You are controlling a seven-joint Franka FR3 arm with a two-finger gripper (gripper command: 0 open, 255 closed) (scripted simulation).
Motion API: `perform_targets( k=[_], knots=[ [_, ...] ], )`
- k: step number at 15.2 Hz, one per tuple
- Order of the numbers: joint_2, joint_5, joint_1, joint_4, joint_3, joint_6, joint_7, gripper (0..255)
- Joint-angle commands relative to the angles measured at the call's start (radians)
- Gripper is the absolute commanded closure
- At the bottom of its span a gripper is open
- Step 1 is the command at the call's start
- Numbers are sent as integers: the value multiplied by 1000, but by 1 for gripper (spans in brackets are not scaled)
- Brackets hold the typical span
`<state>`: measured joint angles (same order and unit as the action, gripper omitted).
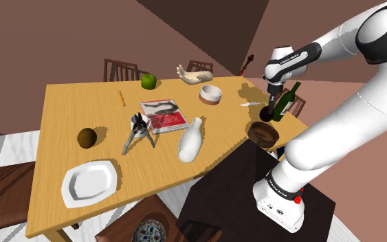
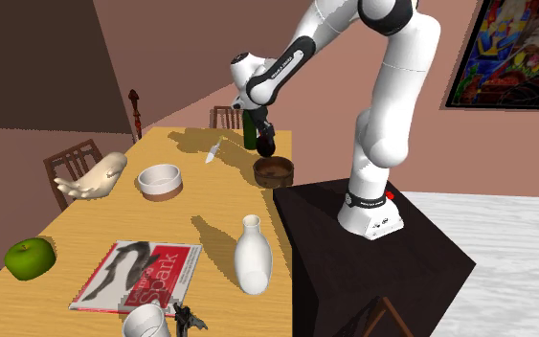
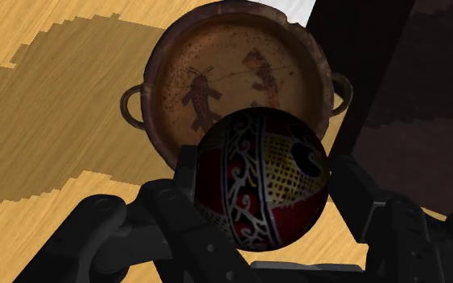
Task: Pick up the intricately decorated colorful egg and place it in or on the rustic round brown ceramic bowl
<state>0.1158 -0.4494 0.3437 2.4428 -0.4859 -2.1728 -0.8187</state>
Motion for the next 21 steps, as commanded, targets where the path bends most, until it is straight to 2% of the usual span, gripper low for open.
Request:
perform_targets(
  k=[1, 19, 21],
  knots=[
    [12, -22, 26, 7, -27, -10, -39, 255],
    [-223, 17, 37, 60, -42, -289, -18, 255],
    [-223, 17, 37, 60, -42, -289, -18, 255]
  ],
)
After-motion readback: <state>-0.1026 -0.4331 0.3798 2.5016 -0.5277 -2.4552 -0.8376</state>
